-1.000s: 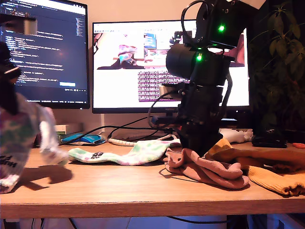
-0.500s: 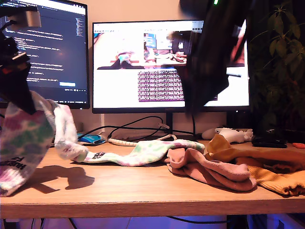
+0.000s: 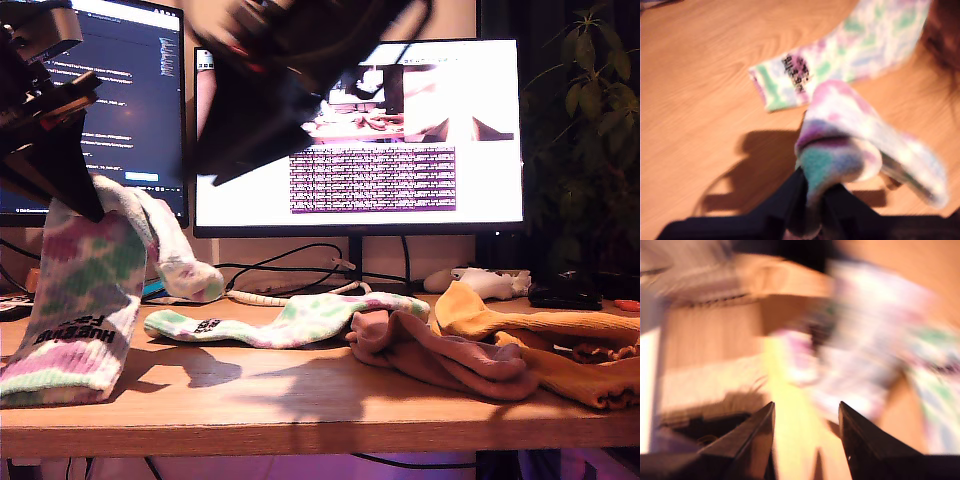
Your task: Pair up the socks based on colour and pattern, by placing them on top of one another
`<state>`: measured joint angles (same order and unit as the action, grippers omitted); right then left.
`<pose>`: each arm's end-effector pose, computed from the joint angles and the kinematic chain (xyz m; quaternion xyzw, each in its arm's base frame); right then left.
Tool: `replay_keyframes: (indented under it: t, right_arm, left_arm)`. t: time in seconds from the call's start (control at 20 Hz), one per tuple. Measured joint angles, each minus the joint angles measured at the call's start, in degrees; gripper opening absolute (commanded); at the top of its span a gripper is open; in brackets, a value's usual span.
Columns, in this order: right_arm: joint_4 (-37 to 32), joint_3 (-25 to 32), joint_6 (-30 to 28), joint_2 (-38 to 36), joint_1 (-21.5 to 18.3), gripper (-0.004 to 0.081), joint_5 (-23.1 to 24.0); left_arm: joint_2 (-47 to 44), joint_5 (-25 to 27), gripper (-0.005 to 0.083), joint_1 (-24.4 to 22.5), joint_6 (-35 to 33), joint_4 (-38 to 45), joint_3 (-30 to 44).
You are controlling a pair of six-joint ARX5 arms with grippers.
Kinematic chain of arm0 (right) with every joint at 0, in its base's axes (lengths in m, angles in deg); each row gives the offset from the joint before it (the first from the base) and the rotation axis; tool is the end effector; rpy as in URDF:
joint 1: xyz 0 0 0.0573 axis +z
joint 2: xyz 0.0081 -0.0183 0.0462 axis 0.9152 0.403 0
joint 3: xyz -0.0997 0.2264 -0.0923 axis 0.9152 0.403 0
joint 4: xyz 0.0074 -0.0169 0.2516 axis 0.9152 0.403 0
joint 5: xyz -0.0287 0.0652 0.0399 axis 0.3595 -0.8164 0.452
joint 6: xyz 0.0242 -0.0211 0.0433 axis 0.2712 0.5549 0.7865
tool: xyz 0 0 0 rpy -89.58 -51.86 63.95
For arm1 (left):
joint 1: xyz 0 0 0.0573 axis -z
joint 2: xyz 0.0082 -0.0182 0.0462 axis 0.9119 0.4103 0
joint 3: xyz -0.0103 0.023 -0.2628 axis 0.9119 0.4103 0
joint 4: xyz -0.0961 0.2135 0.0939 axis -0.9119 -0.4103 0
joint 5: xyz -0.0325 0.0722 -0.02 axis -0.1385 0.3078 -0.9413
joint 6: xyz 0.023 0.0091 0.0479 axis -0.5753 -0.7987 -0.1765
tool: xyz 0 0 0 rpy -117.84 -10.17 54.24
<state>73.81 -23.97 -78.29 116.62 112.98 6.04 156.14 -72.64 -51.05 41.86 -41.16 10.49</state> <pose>0.2388 0.2698 0.2640 -0.2853 0.2585 0.6037 0.6981 0.2410 -0.0706 0.2462 0.0275 0.3961 -0.2399 0.8859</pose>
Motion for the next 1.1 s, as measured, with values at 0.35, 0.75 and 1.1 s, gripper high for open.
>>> replay_keyframes:
  t: [0.35, 0.75, 1.1]
  right_arm:
    - [-1.27, 0.00, -5.07, 3.13, 1.57, 0.0484, 6.62]
    - [-7.30, 0.04, -0.50, 6.23, 4.04, 0.0306, 12.31]
    - [-7.74, 0.04, 0.61, 6.23, 3.98, -0.0011, 13.75]
  left_arm:
    - [0.00, -4.24, -0.0024, -0.07, 4.31, -1.88, -1.14]
    - [0.00, -6.95, -0.0024, -0.11, 6.21, -3.48, -3.80]
    - [0.00, -7.45, -0.0024, -0.11, 6.21, -4.13, -3.80]
